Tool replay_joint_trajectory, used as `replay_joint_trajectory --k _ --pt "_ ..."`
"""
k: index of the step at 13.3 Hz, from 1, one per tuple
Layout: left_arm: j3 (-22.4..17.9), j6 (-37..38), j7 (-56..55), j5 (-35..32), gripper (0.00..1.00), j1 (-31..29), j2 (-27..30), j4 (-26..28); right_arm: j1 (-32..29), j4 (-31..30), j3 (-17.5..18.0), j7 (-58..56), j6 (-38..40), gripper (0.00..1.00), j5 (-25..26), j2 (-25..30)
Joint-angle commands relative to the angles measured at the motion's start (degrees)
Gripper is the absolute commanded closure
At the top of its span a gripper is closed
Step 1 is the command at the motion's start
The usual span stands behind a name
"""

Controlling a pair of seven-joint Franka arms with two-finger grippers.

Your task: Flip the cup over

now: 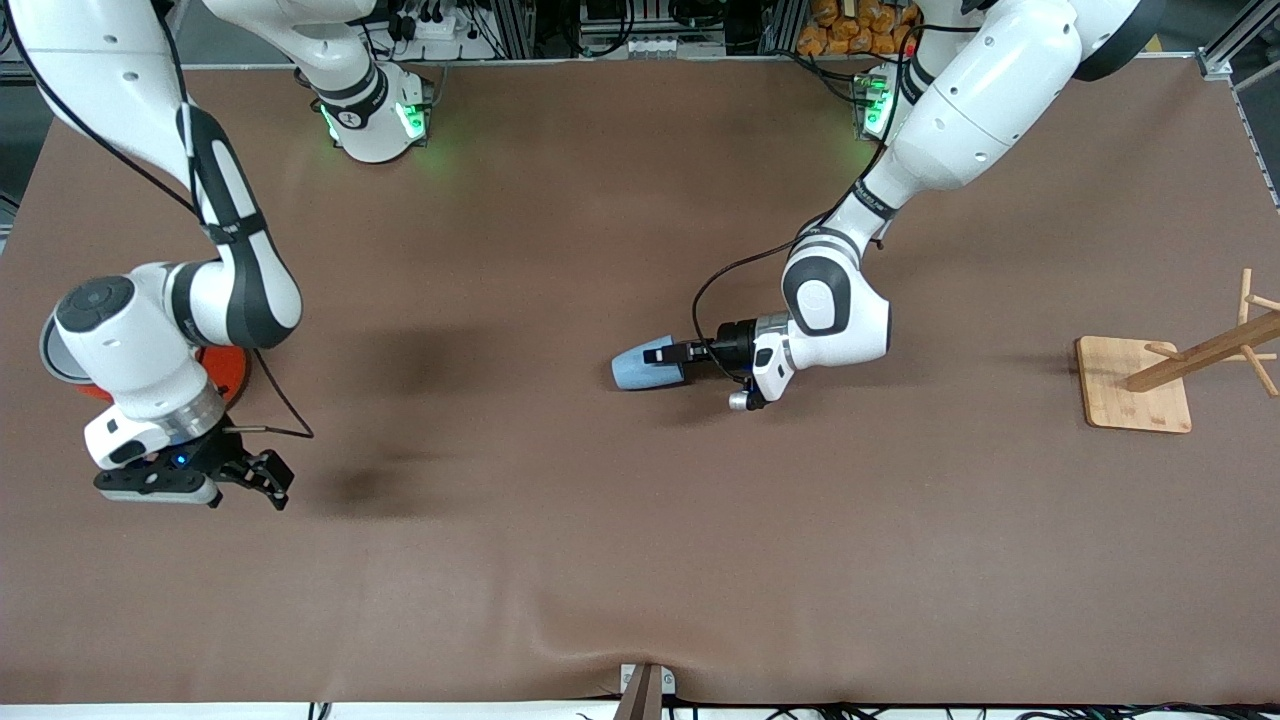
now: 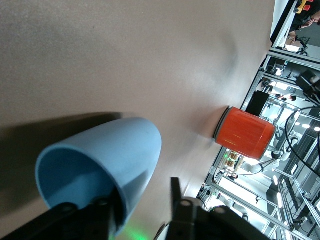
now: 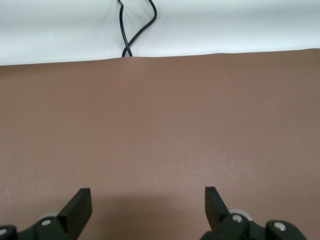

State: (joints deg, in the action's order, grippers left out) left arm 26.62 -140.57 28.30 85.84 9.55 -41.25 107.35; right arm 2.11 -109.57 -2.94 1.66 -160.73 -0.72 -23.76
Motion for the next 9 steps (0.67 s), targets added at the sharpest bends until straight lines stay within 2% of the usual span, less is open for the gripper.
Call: replay_joint_trajectory --k 1,3,9 --pt "0.0 -1.1 1.1 1.4 1.0 -0.1 0.7 -0.8 -1.7 -6.6 0.9 -0.5 0.1 0.0 0.8 6.8" --pt "0.0 -1.1 -0.1 1.2 1.0 -1.0 3.4 -0.2 -2.2 -7.1 1.0 -1.0 0.4 0.0 0.8 8.3" --pt "-0.2 -2.1 -12.7 1.0 1.0 -6.9 12.8 1.7 -2.2 -6.4 1.0 -0.7 9.7 0.0 0.8 12.6"
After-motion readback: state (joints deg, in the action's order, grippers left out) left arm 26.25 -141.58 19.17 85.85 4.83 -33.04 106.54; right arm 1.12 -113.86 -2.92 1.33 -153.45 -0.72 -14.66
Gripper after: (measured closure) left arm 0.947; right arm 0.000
